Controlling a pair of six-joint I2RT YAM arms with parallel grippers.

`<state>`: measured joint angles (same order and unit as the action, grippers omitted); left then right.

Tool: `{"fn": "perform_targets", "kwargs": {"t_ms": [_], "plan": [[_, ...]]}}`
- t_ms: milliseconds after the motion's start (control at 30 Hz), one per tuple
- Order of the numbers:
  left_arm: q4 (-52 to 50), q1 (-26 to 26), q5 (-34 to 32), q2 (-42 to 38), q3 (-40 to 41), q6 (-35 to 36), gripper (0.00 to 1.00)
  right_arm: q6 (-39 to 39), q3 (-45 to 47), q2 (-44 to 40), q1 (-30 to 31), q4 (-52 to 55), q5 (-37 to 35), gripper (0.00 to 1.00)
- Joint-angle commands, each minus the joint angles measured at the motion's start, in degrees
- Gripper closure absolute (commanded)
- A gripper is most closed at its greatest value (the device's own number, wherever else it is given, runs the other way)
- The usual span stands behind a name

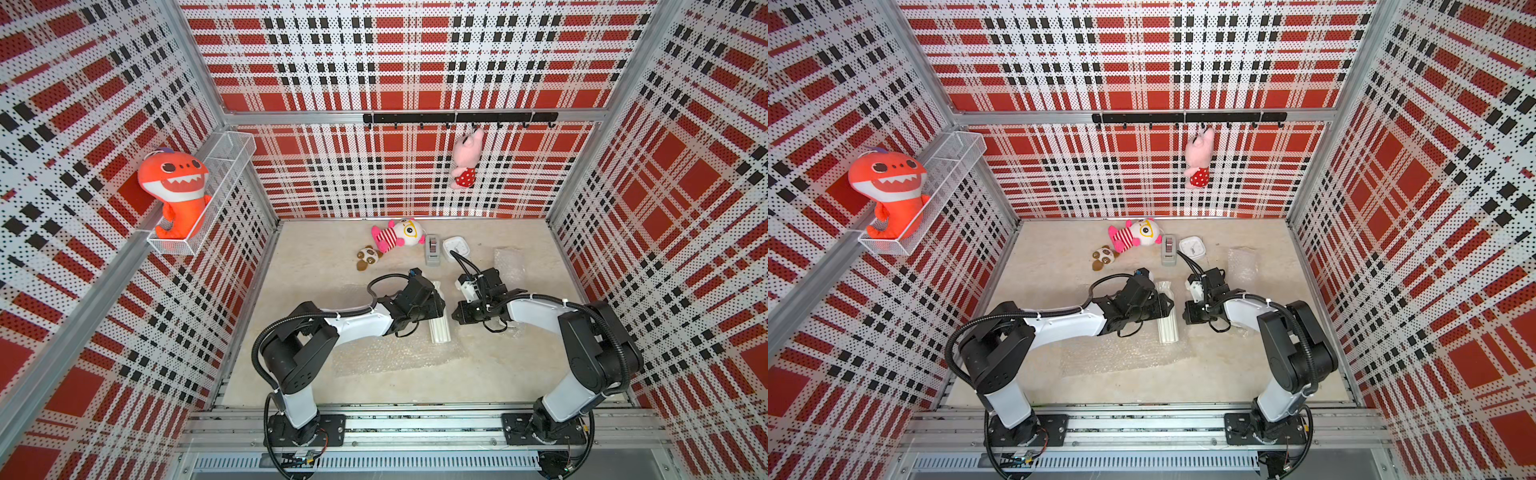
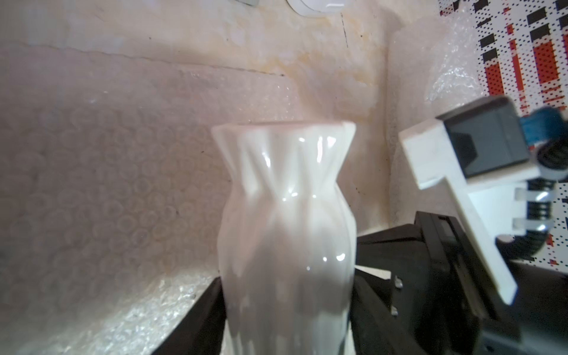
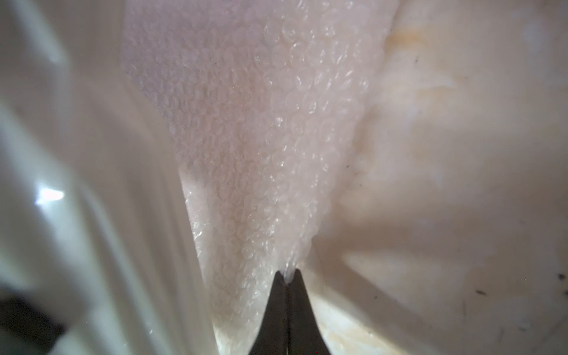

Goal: Wrap vases in bubble wrap
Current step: Adjust the vase with the bubble wrap, then wrap the vase in bubble wrap.

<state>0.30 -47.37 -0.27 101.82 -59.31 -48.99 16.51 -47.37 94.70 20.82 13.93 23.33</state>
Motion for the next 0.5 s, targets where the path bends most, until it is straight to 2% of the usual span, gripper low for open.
{"fn": "perform_targets", "kwargs": {"t_ms": [0,167,267,467], "plan": [[-0.12,0.77,1.57,1.52,-1.85,1.92,0.46,-1.15,0.39,-1.78,-0.37,-1.42,0.21,0.99],[-1.91,1.0,1.88,6.16,-4.91,3.35,0.43,0.06,0.86,-3.33,-0.41,-2.86,1.84,1.0],[-3.38,0.84,-0.74,7.23,-5.69,3.52,0.41,0.27,0.69,-4.67,-0.43,-2.71,1.94,1.0],[-3.21,1.2,-0.73,5.83,-5.19,3.78,0.28,-0.08,-0.3,-5.58,-0.43,-1.73,4.97,1.0]]}}
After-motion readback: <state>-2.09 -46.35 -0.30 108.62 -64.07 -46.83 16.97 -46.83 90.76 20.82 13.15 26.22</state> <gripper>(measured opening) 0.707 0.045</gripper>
